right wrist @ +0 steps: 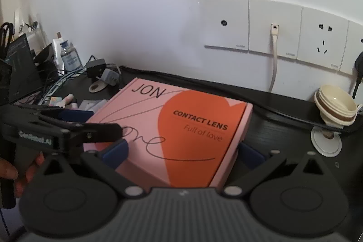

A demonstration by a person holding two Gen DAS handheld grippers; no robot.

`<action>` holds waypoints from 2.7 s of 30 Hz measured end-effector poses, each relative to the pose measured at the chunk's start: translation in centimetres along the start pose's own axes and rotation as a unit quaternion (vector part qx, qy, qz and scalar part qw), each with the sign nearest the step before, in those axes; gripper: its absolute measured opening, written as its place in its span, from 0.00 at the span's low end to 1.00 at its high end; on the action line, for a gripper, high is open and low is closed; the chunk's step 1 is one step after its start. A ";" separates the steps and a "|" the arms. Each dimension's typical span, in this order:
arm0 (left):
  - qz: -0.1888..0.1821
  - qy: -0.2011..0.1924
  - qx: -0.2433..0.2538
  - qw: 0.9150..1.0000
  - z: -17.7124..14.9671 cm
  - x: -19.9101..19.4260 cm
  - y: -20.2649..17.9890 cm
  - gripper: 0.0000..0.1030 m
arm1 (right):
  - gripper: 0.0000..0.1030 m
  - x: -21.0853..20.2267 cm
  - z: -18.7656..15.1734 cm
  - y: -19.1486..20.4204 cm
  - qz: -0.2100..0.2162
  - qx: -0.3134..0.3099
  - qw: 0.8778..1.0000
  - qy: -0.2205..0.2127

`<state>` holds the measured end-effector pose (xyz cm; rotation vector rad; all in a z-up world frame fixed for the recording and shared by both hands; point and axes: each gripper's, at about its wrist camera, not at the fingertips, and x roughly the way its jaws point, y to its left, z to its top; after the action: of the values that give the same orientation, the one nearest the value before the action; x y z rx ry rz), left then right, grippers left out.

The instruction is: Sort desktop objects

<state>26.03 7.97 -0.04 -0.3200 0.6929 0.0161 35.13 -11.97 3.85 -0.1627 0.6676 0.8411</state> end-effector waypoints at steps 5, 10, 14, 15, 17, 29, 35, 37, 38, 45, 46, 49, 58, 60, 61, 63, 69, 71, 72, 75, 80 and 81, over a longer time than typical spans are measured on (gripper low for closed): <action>-0.015 0.003 -0.019 1.000 0.0 0.6 0.3 1.00 | 0.99 0.2 0.3 -0.4 0.008 0.007 1.000 0.010; -0.030 0.009 -0.046 0.998 0.1 1.1 0.7 1.00 | 0.99 0.5 0.3 -1.1 0.018 0.032 0.999 0.014; -0.035 0.011 -0.049 0.998 0.0 1.3 0.5 1.00 | 0.99 0.8 0.2 -1.6 0.028 0.054 0.998 0.018; -0.037 0.012 -0.048 0.998 -0.1 1.2 0.4 1.00 | 0.99 0.8 0.2 -1.7 0.031 0.057 0.998 0.020; -0.037 0.013 -0.047 0.998 -0.3 1.1 0.3 1.00 | 0.99 0.7 0.2 -1.7 0.038 0.055 0.997 0.025; -0.033 0.018 -0.037 0.999 -1.4 -0.6 -0.2 1.00 | 0.99 0.1 -0.1 -1.1 0.059 0.029 0.997 0.041; -0.034 0.016 -0.038 0.999 -2.2 -1.4 -0.3 1.00 | 0.99 -0.6 -0.5 -0.8 0.080 0.003 0.995 0.052; -0.033 0.017 -0.038 0.999 -2.1 -1.4 -0.3 1.00 | 0.99 -0.8 -0.7 -0.7 0.080 0.004 0.995 0.052; -0.032 0.017 -0.035 0.999 -2.0 -1.4 -0.3 1.00 | 0.99 -0.8 -0.7 -0.7 0.079 0.006 0.996 0.051; -0.022 0.017 -0.024 0.999 -2.0 -1.7 -0.8 1.00 | 0.99 -1.1 -1.0 -0.2 0.068 0.010 0.997 0.044; -0.022 0.018 -0.023 0.999 -2.1 -1.7 -0.9 1.00 | 0.99 -1.1 -1.0 -0.1 0.066 0.009 0.997 0.044; -0.023 0.017 -0.020 0.999 -2.2 -1.9 -0.8 1.00 | 0.99 -1.3 -1.3 0.0 0.067 0.007 0.997 0.044; -0.010 0.001 -0.027 1.000 -2.1 -2.6 -0.7 1.00 | 0.99 -1.9 -1.7 0.9 0.045 0.010 0.999 0.023; -0.004 0.001 -0.025 1.000 -1.9 -2.7 -0.8 1.00 | 0.99 -2.4 -1.7 0.9 0.042 0.016 0.999 0.010; 0.003 0.002 -0.021 1.000 -1.8 -2.6 -0.9 1.00 | 0.99 -2.6 -1.6 0.8 0.038 0.019 0.999 0.006; 0.017 0.002 -0.015 1.000 -1.8 -2.8 -1.1 1.00 | 0.99 -2.6 -1.6 0.6 0.026 0.027 0.999 0.005; 0.034 -0.029 0.000 0.999 -2.4 -5.1 -0.9 1.00 | 0.99 -3.2 -2.1 0.9 0.017 0.021 1.000 0.004; 0.048 -0.023 0.014 0.999 -2.5 -5.0 -0.8 1.00 | 0.99 -3.7 -2.6 1.9 0.024 -0.012 1.000 0.005; 0.055 -0.019 0.015 0.998 -2.5 -4.7 -0.7 1.00 | 0.99 -3.6 -2.9 2.5 0.020 -0.034 0.999 0.009; 0.060 -0.015 0.005 0.998 -2.0 -3.8 -0.6 1.00 | 0.99 -2.7 -3.6 4.4 -0.017 -0.099 0.995 0.018; 0.070 -0.022 0.013 0.997 -0.4 -1.8 -1.2 1.00 | 0.99 -1.0 -3.6 5.2 -0.055 -0.092 0.994 0.011; 0.072 -0.022 0.015 0.997 0.0 -1.3 -1.4 1.00 | 0.99 -0.7 -3.4 5.2 -0.060 -0.088 0.994 0.008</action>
<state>25.15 6.81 1.19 -0.2394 0.6699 0.1485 29.26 -10.27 2.22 -0.3665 0.5922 0.7824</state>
